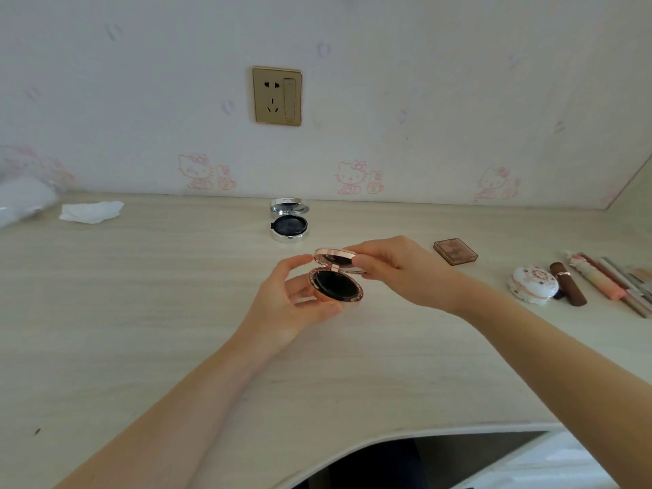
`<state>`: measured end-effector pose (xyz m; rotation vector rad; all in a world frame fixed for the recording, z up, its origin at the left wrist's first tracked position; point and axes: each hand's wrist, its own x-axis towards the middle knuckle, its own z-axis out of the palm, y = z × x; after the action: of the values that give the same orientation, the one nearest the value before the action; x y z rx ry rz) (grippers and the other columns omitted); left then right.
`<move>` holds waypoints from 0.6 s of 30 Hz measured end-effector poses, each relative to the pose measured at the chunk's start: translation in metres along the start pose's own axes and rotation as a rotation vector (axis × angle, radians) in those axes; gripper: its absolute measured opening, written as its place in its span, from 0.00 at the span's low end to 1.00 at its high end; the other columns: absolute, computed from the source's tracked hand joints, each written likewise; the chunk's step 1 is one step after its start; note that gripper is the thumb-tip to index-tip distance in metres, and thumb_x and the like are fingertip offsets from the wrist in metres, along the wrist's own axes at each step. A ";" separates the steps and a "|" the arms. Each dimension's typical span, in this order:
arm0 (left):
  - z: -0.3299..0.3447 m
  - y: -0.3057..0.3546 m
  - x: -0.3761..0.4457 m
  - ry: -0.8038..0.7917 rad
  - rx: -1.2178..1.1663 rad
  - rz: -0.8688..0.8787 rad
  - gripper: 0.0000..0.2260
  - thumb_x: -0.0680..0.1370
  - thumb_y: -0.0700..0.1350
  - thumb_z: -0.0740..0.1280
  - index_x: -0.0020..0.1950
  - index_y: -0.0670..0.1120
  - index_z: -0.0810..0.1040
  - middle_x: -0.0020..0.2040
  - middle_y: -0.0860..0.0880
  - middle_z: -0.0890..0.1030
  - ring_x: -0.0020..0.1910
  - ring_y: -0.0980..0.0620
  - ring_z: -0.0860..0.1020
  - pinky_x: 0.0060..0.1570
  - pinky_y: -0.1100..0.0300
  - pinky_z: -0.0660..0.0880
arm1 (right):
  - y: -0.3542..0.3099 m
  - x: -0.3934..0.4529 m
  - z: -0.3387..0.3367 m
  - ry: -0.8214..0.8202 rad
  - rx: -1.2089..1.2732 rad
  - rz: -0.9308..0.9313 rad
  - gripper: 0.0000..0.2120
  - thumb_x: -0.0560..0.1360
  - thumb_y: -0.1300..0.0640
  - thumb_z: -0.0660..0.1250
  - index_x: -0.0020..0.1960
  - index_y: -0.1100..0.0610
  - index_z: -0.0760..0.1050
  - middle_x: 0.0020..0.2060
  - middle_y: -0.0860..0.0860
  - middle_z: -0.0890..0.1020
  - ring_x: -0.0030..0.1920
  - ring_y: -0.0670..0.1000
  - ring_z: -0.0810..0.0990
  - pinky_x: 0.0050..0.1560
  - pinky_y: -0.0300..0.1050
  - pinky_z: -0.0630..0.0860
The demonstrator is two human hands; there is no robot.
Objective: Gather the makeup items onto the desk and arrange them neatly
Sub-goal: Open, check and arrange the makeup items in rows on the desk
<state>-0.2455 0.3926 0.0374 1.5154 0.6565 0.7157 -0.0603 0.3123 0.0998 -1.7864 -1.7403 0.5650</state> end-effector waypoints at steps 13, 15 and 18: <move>0.003 -0.010 -0.004 0.117 0.790 0.218 0.36 0.58 0.71 0.63 0.59 0.53 0.74 0.54 0.61 0.74 0.63 0.62 0.67 0.53 0.67 0.66 | 0.008 0.005 0.015 0.095 -0.055 0.021 0.13 0.82 0.55 0.57 0.59 0.52 0.79 0.41 0.36 0.78 0.46 0.44 0.78 0.48 0.35 0.72; 0.003 -0.011 -0.004 0.096 0.814 0.233 0.36 0.59 0.72 0.60 0.60 0.53 0.74 0.57 0.60 0.76 0.63 0.61 0.68 0.55 0.68 0.66 | 0.010 0.006 0.017 0.101 -0.072 0.028 0.13 0.82 0.55 0.56 0.58 0.52 0.79 0.41 0.39 0.79 0.46 0.46 0.78 0.49 0.40 0.72; 0.003 -0.014 -0.004 0.079 0.839 0.253 0.35 0.61 0.72 0.59 0.60 0.53 0.74 0.57 0.60 0.76 0.64 0.61 0.67 0.55 0.68 0.65 | 0.012 0.007 0.018 0.099 -0.090 0.032 0.13 0.82 0.54 0.56 0.58 0.53 0.79 0.41 0.40 0.79 0.46 0.47 0.78 0.49 0.41 0.73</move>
<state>-0.2455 0.3884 0.0235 2.3800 0.8959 0.7290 -0.0631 0.3210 0.0791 -1.8742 -1.6961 0.4099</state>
